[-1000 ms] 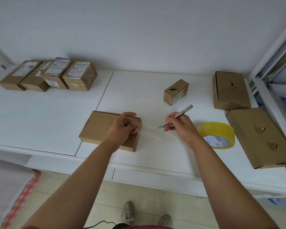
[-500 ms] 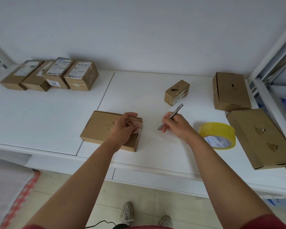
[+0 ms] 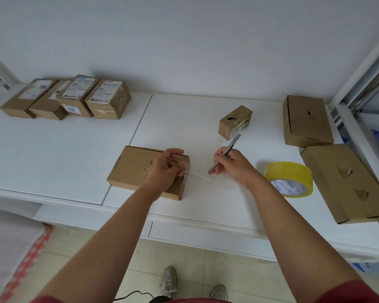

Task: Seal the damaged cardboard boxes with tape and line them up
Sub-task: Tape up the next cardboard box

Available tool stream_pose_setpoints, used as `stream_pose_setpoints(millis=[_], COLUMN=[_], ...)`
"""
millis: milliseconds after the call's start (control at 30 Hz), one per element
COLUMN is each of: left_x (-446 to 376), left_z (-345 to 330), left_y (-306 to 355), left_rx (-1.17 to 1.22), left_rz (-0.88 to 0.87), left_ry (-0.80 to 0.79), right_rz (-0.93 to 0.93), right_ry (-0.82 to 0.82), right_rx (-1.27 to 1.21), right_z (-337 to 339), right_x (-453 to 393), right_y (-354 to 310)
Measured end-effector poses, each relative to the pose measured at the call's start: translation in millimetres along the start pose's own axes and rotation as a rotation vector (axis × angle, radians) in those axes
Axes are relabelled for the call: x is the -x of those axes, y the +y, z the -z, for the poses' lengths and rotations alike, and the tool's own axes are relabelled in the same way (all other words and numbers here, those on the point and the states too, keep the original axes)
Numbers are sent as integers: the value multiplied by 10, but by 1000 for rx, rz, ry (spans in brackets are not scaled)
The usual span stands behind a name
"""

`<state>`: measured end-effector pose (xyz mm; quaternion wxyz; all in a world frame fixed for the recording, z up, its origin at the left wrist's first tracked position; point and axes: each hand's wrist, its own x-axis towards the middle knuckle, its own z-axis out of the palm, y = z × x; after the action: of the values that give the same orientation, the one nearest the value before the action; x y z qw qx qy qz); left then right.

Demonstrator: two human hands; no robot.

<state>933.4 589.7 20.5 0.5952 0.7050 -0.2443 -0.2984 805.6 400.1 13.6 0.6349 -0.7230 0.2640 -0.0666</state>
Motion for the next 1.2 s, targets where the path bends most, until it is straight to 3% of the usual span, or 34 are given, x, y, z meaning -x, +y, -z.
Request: stream_pose_setpoints(millis=[533, 700, 767, 867, 967, 1100, 1200], left_x=[5, 15, 15, 12, 3, 11, 19], left_z=[-18, -23, -27, -30, -30, -25, -27], left_y=[-18, 3, 1, -9, -19, -12, -2], left_rx=[7, 2, -1, -11, -16, -21, -18], left_rz=[-5, -6, -12, -14, -10, -2, 6], left_ry=[26, 29, 32, 40, 51, 57, 54], right_rz=[62, 91, 190, 364, 222, -141, -198], right_ry=[8, 266, 417, 434, 415, 277, 208], right_rx=[97, -130, 60, 748, 1215, 1307, 1292], right_z=[-37, -57, -27, -1, 36, 127, 142], right_x=[72, 65, 83, 46, -69, -174, -178], right_y=[-35, 7, 43, 53, -72, -224, -245])
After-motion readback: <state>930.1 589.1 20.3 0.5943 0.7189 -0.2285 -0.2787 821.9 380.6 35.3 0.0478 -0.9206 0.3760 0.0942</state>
